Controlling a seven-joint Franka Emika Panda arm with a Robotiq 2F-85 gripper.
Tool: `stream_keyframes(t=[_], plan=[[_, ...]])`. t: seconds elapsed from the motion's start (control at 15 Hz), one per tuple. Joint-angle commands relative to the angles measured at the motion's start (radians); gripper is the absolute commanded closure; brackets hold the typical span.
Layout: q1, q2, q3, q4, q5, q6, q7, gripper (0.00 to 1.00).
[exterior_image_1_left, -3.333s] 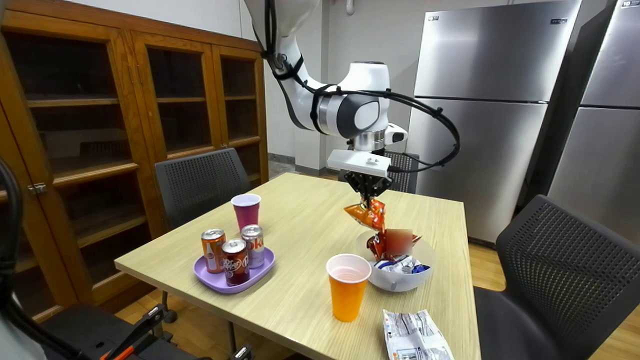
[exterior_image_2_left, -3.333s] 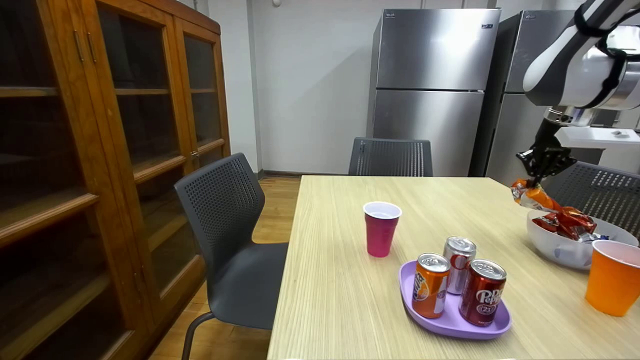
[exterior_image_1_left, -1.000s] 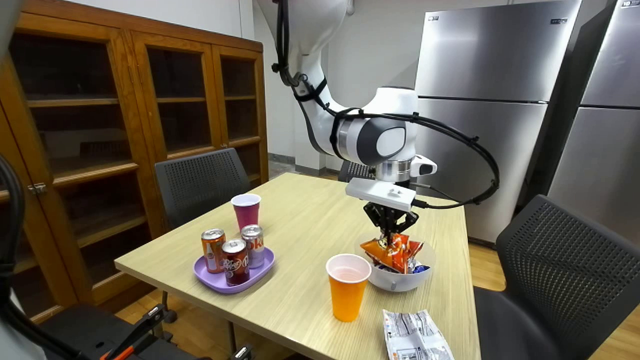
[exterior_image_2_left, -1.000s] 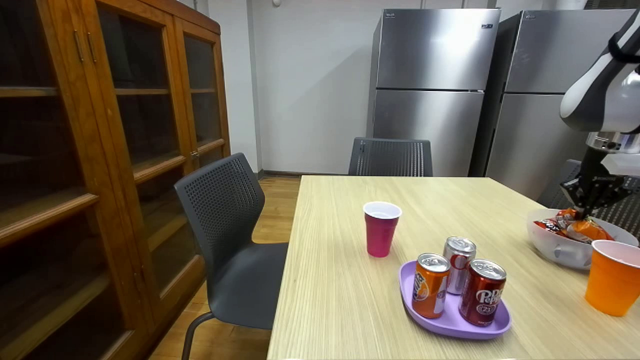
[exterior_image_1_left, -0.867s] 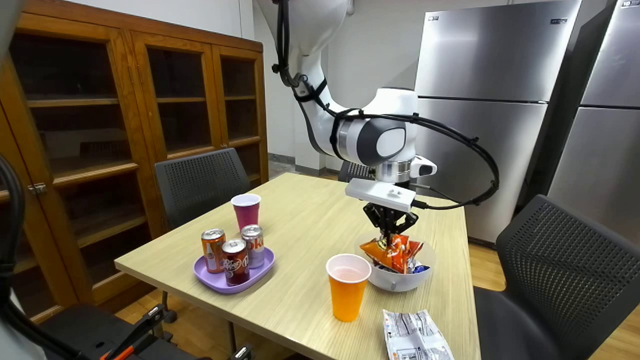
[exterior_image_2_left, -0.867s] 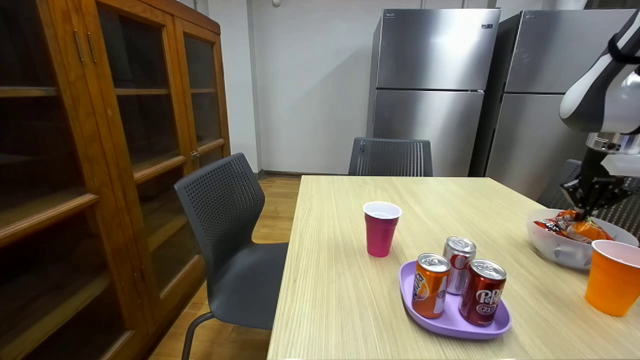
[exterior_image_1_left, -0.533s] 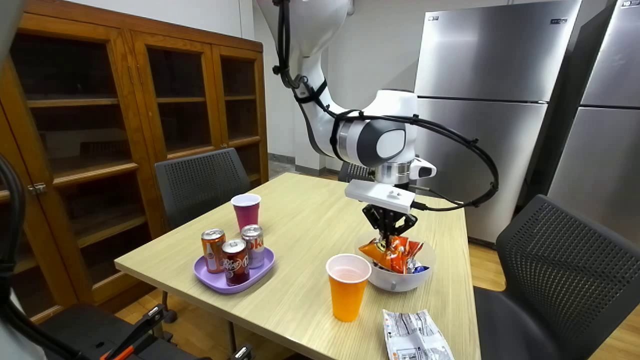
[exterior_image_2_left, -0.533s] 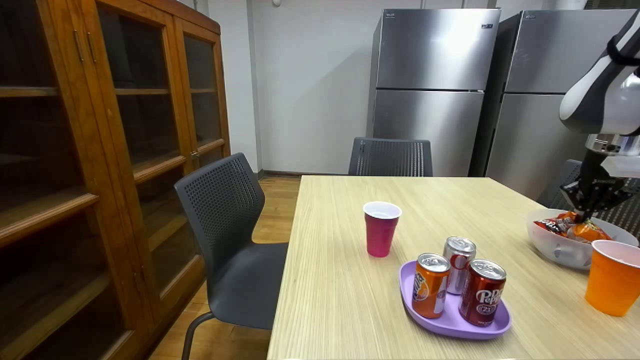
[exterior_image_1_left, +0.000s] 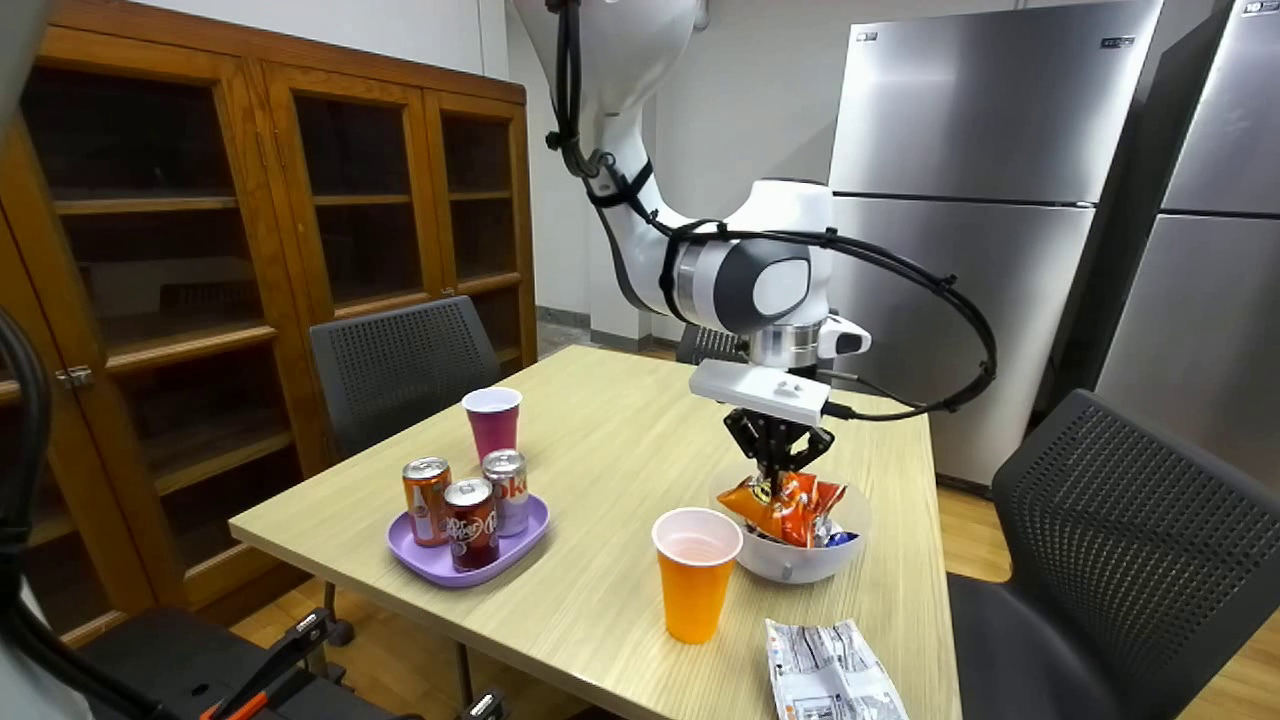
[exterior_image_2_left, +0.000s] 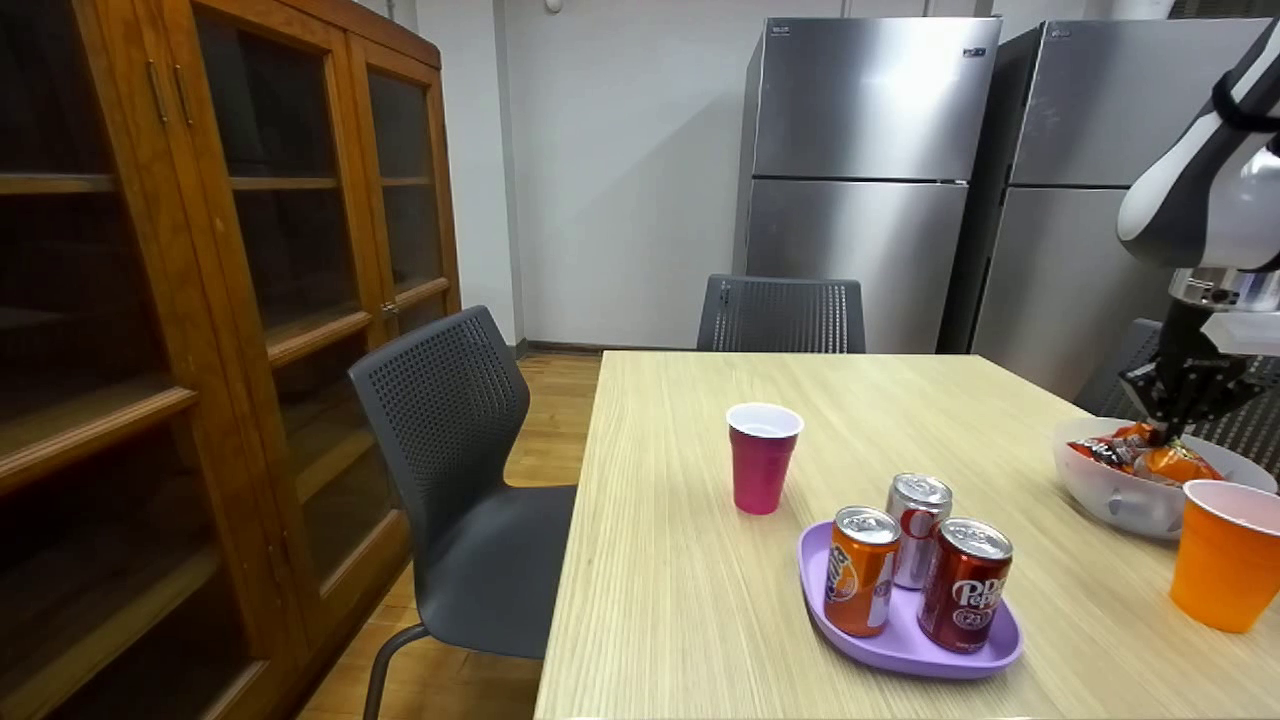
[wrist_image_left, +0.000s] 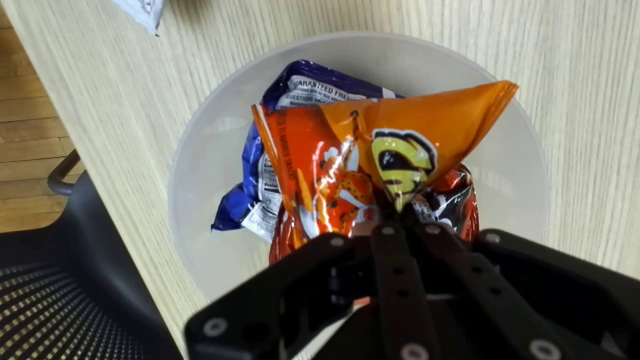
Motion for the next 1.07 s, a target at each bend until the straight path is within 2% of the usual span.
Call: stream_keyframes(t=[0.0,0.6,1.0], plan=[[0.012,-0.002,-0.010,0.006,-0.037,-0.027,0.019,0.67],[0.005,-0.052,0.000,-0.018,-0.031,-0.003,0.010,0.01],[0.009,-0.077,-0.010,-0.026,-0.033,0.007,0.021,0.00]])
